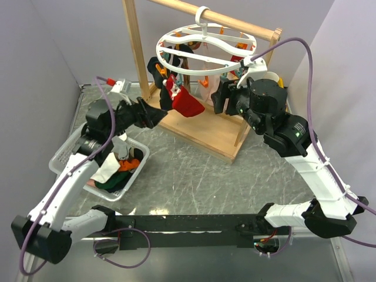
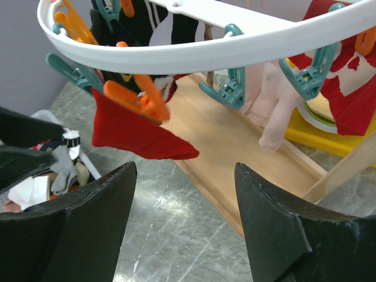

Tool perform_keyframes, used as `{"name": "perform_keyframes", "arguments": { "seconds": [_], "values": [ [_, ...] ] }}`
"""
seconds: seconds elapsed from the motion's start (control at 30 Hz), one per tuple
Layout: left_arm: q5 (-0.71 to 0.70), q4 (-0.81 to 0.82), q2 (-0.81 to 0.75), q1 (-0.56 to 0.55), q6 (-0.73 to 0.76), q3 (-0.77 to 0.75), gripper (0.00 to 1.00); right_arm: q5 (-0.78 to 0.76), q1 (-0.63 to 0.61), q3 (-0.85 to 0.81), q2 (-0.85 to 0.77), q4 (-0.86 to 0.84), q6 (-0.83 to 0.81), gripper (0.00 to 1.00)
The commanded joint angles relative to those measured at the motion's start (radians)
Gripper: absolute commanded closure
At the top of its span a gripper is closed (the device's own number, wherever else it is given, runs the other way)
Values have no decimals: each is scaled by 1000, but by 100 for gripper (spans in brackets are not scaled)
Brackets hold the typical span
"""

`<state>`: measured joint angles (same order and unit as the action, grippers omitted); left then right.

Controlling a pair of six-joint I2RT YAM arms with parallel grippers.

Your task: Remove the socks clipped to the hanger

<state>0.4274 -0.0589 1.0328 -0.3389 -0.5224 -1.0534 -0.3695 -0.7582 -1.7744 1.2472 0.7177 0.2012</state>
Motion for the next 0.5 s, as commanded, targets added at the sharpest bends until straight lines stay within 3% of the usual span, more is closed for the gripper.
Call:
{"name": "perform_keyframes", "arguments": {
  "seconds": [0.0, 0.2, 0.3, 0.4, 0.43, 0.47],
  "values": [
    [34, 135, 56, -55, -42, -78, 16, 20, 8, 9, -34, -34, 23, 25],
    [-24, 139, 159, -153, -22, -152, 13, 18, 8, 23, -48, -34, 21, 25],
    [-39, 171, 194, -166, -34, -164, 17, 18, 7, 23, -51, -31, 21, 25],
    [-67, 173, 226, -167, -42, -186, 43, 24, 7, 24, -58, -26, 26, 25],
    [-84, 165, 233, -167, -38, -194, 66, 29, 8, 29, -60, -26, 27, 25],
    [-91, 153, 237, -170, -34, -200, 76, 38, 8, 32, -69, -26, 29, 25]
  ]
}}
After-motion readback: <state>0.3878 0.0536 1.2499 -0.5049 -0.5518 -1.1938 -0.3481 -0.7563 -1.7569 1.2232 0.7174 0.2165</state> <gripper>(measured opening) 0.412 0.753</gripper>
